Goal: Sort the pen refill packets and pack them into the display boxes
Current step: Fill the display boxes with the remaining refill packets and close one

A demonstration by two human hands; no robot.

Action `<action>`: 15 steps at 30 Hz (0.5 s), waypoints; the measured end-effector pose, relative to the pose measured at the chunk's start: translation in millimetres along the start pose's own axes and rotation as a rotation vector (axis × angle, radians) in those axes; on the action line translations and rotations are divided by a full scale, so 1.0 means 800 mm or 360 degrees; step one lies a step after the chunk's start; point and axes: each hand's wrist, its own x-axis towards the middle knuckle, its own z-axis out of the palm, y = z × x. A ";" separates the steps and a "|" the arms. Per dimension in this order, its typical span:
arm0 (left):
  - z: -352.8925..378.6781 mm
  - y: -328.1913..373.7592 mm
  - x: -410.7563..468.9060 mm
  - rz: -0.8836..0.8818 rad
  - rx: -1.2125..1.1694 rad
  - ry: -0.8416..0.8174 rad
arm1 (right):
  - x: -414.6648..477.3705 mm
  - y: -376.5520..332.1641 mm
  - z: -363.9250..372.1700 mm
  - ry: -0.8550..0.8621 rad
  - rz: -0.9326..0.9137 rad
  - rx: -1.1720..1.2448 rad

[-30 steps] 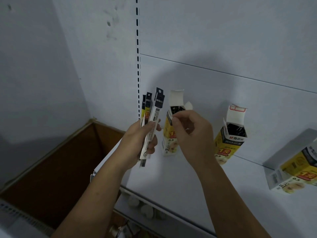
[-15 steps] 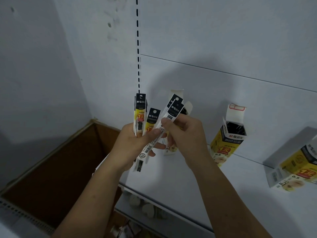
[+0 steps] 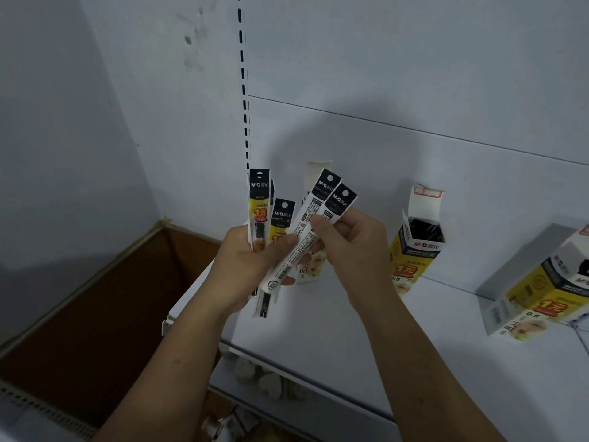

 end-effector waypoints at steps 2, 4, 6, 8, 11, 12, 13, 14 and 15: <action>0.001 -0.001 0.001 0.0018 -0.0007 -0.0008 | -0.002 -0.001 -0.003 0.0053 0.0023 0.0033; 0.002 -0.003 0.002 0.0041 0.0051 -0.0022 | -0.003 -0.002 -0.006 0.0101 0.0003 0.0038; 0.004 -0.003 0.005 0.0069 0.0184 0.0023 | -0.001 -0.006 -0.011 0.0178 -0.0057 0.0017; 0.007 -0.004 0.008 0.0089 0.0234 0.0134 | 0.007 -0.016 -0.022 0.0325 -0.0128 0.0003; 0.008 -0.008 0.019 0.0107 0.0192 0.0369 | 0.028 -0.045 -0.047 0.0588 -0.0327 -0.0070; 0.008 -0.010 0.025 0.0114 0.0195 0.0432 | 0.035 -0.057 -0.055 0.0641 -0.0419 -0.0106; 0.009 -0.011 0.030 0.0127 0.0224 0.0463 | 0.043 -0.068 -0.061 0.0666 -0.0511 -0.0144; 0.009 -0.014 0.037 0.0142 0.0291 0.0462 | 0.051 -0.076 -0.064 0.0666 -0.0584 -0.0192; 0.009 -0.015 0.042 0.0147 0.0362 0.0432 | 0.058 -0.081 -0.064 0.0646 -0.0624 -0.0241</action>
